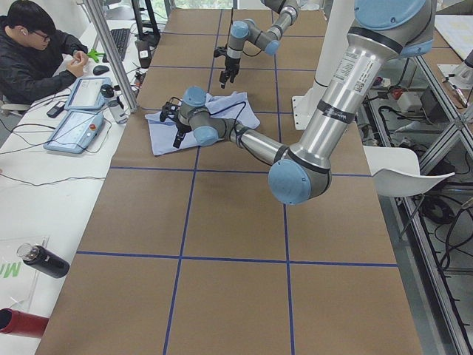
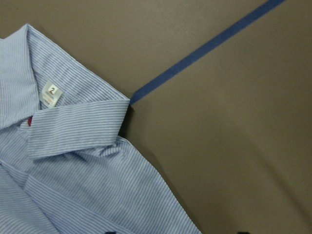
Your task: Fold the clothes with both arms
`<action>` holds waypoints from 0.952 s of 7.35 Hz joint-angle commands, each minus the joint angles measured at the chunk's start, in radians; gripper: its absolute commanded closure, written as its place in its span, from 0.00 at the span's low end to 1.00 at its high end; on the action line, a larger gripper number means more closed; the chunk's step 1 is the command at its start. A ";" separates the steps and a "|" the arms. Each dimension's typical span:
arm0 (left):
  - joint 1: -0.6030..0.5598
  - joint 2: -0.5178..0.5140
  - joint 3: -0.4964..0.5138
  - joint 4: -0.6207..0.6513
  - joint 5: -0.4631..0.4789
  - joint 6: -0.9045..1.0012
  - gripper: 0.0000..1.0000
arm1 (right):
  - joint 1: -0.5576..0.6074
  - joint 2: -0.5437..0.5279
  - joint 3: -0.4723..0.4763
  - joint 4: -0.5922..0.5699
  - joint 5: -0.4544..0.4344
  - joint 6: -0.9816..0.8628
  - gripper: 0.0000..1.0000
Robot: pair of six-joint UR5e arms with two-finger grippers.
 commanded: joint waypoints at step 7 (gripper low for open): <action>0.008 0.002 -0.008 0.000 0.001 -0.027 0.00 | -0.116 0.009 -0.020 -0.040 -0.131 0.145 1.00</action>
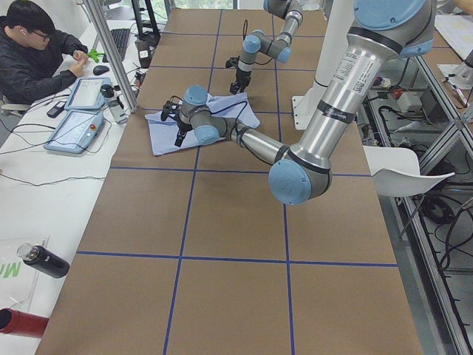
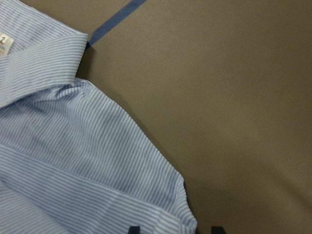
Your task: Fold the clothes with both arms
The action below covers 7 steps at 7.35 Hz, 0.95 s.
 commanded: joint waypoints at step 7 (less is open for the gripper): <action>0.005 0.001 0.005 0.000 0.001 -0.002 0.00 | -0.164 -0.053 0.235 -0.178 -0.097 0.114 1.00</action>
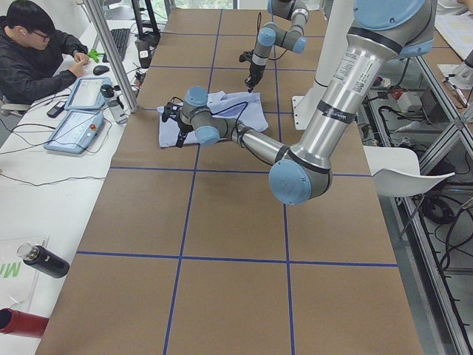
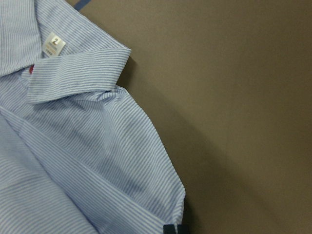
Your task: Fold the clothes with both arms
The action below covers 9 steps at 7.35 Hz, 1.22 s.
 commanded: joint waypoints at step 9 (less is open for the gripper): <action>0.001 0.046 -0.052 0.000 -0.053 0.017 0.00 | 0.197 0.111 0.064 -0.072 0.046 -0.633 0.00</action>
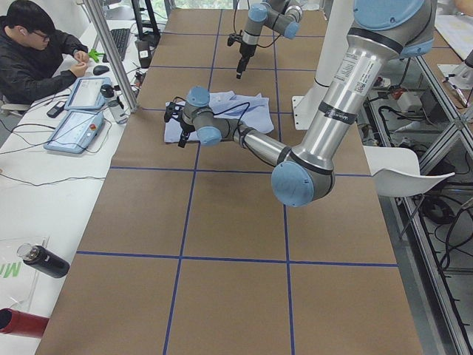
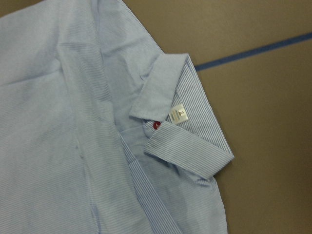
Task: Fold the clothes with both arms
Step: 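Pull the shirt with the right gripper toward the robot, folding it over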
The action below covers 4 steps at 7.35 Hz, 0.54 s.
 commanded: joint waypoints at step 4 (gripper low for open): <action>-0.016 0.133 -0.122 0.008 -0.115 0.086 0.00 | 0.024 0.210 -0.264 -0.021 -0.056 -0.245 0.00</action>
